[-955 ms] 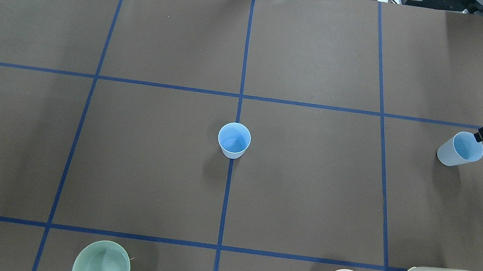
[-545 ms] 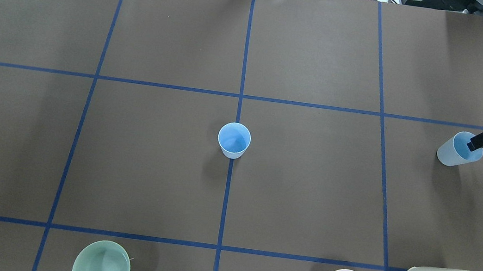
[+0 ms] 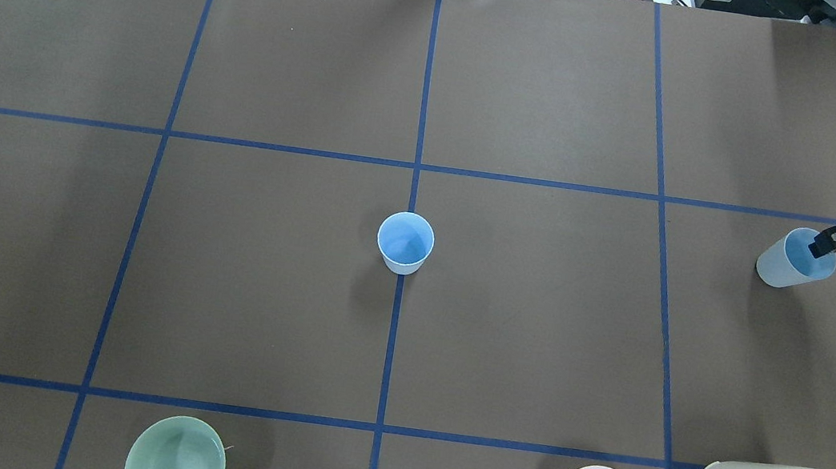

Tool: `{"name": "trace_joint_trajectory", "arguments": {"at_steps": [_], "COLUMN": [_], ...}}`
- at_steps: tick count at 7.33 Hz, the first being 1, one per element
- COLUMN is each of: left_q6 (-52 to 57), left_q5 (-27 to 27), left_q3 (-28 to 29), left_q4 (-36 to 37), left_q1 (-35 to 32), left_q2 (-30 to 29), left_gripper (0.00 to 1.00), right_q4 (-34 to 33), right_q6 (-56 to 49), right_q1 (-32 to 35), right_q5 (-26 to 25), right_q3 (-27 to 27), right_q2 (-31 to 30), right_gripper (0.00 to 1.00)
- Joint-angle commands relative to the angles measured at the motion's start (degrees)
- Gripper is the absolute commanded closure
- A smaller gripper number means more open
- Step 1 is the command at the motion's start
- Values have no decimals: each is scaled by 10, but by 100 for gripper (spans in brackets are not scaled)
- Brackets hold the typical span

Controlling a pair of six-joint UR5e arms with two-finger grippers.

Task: Stack blue cups with both arms
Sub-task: 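Grasp the light-blue cup with the right gripper and lift it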

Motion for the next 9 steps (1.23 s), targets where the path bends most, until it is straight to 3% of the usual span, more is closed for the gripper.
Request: {"name": "trace_joint_trajectory", "arguments": {"at_steps": [1, 4, 6, 8, 9], "left_q6": [0, 0, -20, -21, -22], "left_q5": [0, -1, -1, -1, -1], "left_q3": [-1, -2, -8, -12, -12], "left_q4": [0, -1, 0, -1, -1], "left_q1": [0, -1, -1, 0, 0], "left_q2": [0, 2, 8, 12, 12], "left_gripper": [2, 2, 2, 2, 2], "right_q4": [2, -8, -8, -30, -76], "right_q6": [1, 21, 190, 439, 511], "right_q1": [1, 30, 24, -48, -83], "right_q5": [3, 60, 68, 61, 39], "right_q3": [10, 40, 53, 83, 85], "right_q2": [1, 27, 103, 201, 260], "right_gripper": [100, 100, 100, 100, 100]}}
